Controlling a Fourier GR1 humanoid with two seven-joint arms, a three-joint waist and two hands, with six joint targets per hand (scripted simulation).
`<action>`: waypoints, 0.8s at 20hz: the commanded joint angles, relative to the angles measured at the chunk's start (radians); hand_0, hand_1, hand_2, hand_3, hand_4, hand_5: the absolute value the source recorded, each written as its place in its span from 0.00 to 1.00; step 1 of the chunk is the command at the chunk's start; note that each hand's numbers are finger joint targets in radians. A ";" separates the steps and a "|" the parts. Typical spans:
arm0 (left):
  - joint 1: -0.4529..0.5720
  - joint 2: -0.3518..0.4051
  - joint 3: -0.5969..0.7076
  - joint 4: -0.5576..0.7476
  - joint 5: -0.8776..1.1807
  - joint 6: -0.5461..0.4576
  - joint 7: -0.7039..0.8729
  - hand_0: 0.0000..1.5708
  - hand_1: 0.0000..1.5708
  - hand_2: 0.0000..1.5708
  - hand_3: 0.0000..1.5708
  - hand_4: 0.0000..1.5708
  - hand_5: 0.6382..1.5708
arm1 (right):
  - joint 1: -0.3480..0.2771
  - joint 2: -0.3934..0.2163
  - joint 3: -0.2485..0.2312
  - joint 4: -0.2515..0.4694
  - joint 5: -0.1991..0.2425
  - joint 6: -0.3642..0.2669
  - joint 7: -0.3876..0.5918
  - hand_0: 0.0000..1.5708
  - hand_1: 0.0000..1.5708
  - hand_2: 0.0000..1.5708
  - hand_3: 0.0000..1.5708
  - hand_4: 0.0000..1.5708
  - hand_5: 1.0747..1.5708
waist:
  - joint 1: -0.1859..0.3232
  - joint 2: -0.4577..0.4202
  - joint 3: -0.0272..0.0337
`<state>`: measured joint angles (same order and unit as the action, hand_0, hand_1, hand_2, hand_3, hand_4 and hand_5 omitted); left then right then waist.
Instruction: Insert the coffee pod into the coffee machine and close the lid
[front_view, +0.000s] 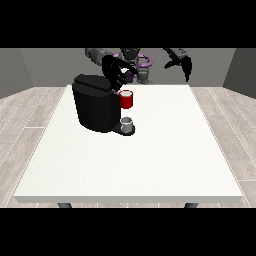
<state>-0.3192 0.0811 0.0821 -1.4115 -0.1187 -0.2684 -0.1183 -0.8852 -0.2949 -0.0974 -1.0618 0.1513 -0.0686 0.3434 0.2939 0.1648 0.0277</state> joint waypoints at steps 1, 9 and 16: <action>-0.045 0.006 0.005 0.003 0.011 -0.010 0.003 0.00 0.00 0.00 0.00 0.25 1.00 | -0.118 0.060 0.051 -0.052 -0.011 0.034 -0.086 0.00 0.00 0.00 0.00 0.08 1.00 | 0.101 0.030 -0.0276; -0.076 -0.021 -0.047 0.004 0.008 -0.039 -0.002 0.00 0.00 0.00 0.00 0.23 1.00 | -0.125 -0.010 0.036 -0.168 0.022 0.023 0.026 0.00 0.00 0.00 0.00 0.00 1.00 | 0.200 0.077 -0.0269; -0.173 -0.021 -0.057 0.016 0.014 -0.057 0.018 0.00 0.00 0.00 0.00 0.16 1.00 | -0.162 -0.057 -0.003 -0.241 0.029 0.037 0.096 0.00 0.00 0.00 0.00 0.00 1.00 | 0.275 0.154 -0.0255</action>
<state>-0.4524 0.0611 0.0315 -1.4056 -0.1091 -0.3132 -0.1105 -0.9227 -0.4652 -0.1538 -1.2344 0.2302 -0.0195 0.5980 0.4704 0.2848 0.0482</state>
